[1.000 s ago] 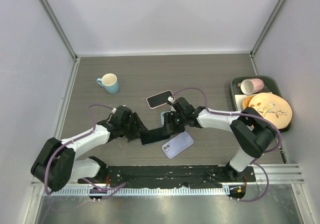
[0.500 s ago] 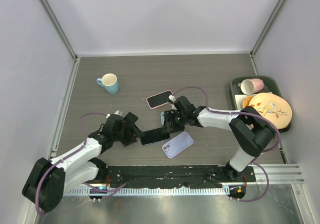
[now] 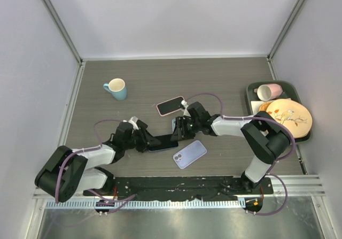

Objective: Put the phone into the phone case

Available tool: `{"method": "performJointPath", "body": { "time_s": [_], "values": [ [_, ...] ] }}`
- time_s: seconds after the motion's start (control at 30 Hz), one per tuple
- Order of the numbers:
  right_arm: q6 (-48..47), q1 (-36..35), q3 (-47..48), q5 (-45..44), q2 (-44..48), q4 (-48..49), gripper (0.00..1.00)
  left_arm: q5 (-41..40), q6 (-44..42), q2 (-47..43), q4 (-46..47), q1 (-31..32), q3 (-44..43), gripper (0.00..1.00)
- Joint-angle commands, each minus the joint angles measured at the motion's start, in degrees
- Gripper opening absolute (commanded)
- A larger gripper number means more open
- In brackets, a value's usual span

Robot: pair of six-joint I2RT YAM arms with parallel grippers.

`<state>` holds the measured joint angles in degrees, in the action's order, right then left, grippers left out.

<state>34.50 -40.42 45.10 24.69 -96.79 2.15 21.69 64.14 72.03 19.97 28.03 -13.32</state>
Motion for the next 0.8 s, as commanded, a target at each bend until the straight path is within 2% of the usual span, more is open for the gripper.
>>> {"method": "performJointPath", "body": {
  "time_s": [0.0, 0.07, 0.1, 0.17, 0.23, 0.4, 0.47, 0.5, 0.53, 0.63, 0.77],
  "values": [
    [0.3, -0.36, -1.51, 2.12, -1.73, 1.45, 0.49, 0.98, -1.29, -3.55, 4.12, 0.53, 2.6, 0.4],
    [0.48, -0.01, -1.42, 2.12, -1.56, 1.45, 0.49, 0.2, -2.17, -8.46, 1.41, 0.62, 2.16, 0.3],
    [0.48, -0.01, -1.25, 2.29, -1.38, 1.45, 0.49, -0.94, -3.66, -10.14, -2.44, 0.62, 1.38, 0.26],
    [0.65, 0.08, -1.24, 2.56, -0.6, 1.54, 0.49, -2.7, -5.59, -15.57, -7.72, 0.62, 0.14, 0.09],
    [0.57, 0.17, -1.33, 2.65, 0.46, 1.54, 0.5, -6.2, -7.79, -19.36, -16.42, 0.62, -1.96, 0.0],
    [0.74, 2.19, -2.82, 4.31, 7.73, 1.63, 0.54, -10.09, -10.08, -29.92, -30.32, 0.53, -5.91, 0.0],
    [0.83, 2.89, -3.61, 5.89, 10.73, 2.15, 0.61, -9.31, -10.09, -32.38, -31.91, 0.45, -6.71, 0.0],
    [0.74, 4.03, -4.31, 6.33, 13.71, 2.33, 0.65, -8.69, -10.0, -34.57, -31.75, 0.45, -7.15, 0.0],
    [0.74, 4.39, -4.67, 6.77, 15.48, 2.59, 0.74, -8.08, -9.56, -35.81, -31.31, 0.45, -7.24, 0.0],
    [0.83, 5.79, -5.64, 10.02, 20.83, 3.64, 0.87, -4.48, -8.68, -39.5, -27.8, 0.45, -8.03, 0.0],
    [2.76, 5.97, -6.25, 13.8, 24.54, 6.45, 0.91, 1.75, -6.84, -41.7, -20.7, 0.53, -9.79, 0.0]
  ]
}}
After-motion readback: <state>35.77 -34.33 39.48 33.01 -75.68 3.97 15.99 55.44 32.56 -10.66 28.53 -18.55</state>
